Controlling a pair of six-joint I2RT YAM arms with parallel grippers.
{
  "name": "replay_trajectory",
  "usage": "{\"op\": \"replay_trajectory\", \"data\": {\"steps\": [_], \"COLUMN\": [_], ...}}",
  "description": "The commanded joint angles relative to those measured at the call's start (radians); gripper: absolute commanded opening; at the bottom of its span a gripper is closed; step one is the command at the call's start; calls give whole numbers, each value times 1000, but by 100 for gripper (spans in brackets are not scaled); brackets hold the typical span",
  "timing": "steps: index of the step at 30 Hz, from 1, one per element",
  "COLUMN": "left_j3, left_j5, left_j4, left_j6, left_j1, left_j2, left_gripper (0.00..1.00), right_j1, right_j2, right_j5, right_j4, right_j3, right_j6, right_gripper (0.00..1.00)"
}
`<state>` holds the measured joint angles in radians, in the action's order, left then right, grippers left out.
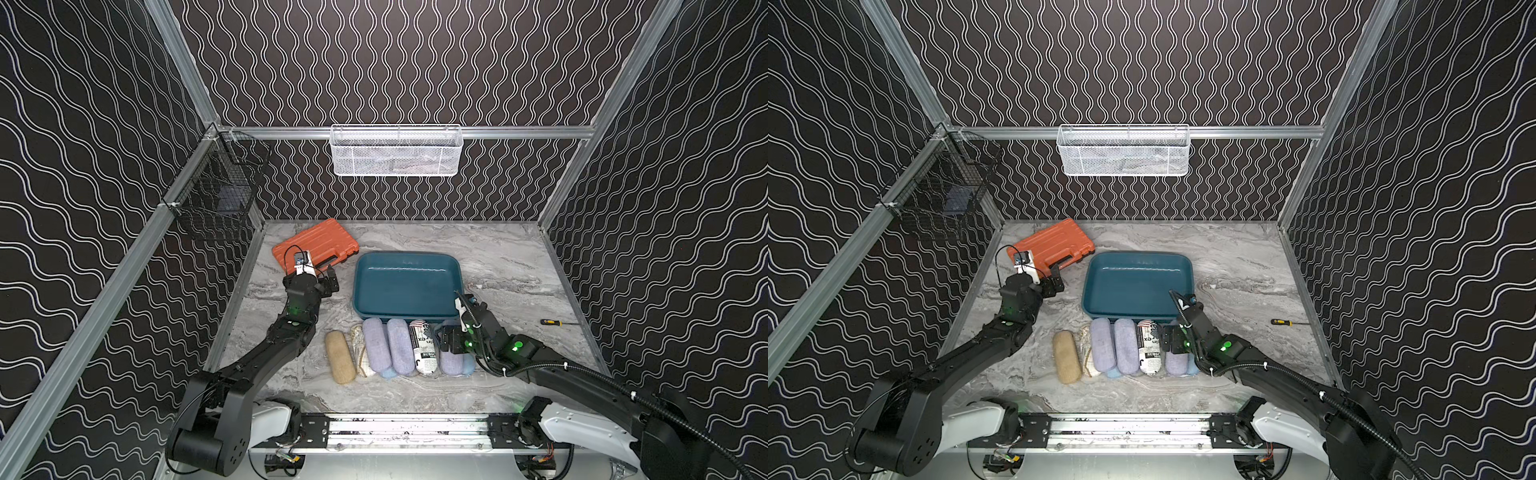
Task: Put the glasses cases into the storage boxes
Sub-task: Pick up the glasses case.
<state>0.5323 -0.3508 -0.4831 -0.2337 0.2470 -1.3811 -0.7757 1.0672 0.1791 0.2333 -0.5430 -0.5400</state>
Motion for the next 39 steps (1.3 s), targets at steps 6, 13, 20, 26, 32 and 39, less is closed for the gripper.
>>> {"op": "replay_trajectory", "data": {"steps": [6, 13, 20, 26, 32, 39], "left_j3": [-4, -10, -12, -15, -20, -23], "left_j5": [17, 19, 19, 17, 15, 13], "left_j4": [-34, -40, -44, -46, -50, -48], "left_j6": [-19, -23, -23, -24, -27, -28], "left_j1": [0, 0, 0, 0, 0, 0], "left_j2": [-3, -1, 3, 5, 11, 13], "left_gripper": [99, 99, 99, 99, 99, 99], "right_j1": [-70, -113, -133, -148, -162, -177], "right_j2": [75, 125, 151, 180, 215, 213], "right_j5": [117, 190, 201, 191, 204, 238], "right_j4": [87, 145, 194, 190, 206, 250], "right_j3": [-30, -67, -101, -101, -111, -133], "right_j6": [-126, -176, -189, -202, -213, -235], "right_gripper": [86, 84, 85, 84, 71, 60]}}
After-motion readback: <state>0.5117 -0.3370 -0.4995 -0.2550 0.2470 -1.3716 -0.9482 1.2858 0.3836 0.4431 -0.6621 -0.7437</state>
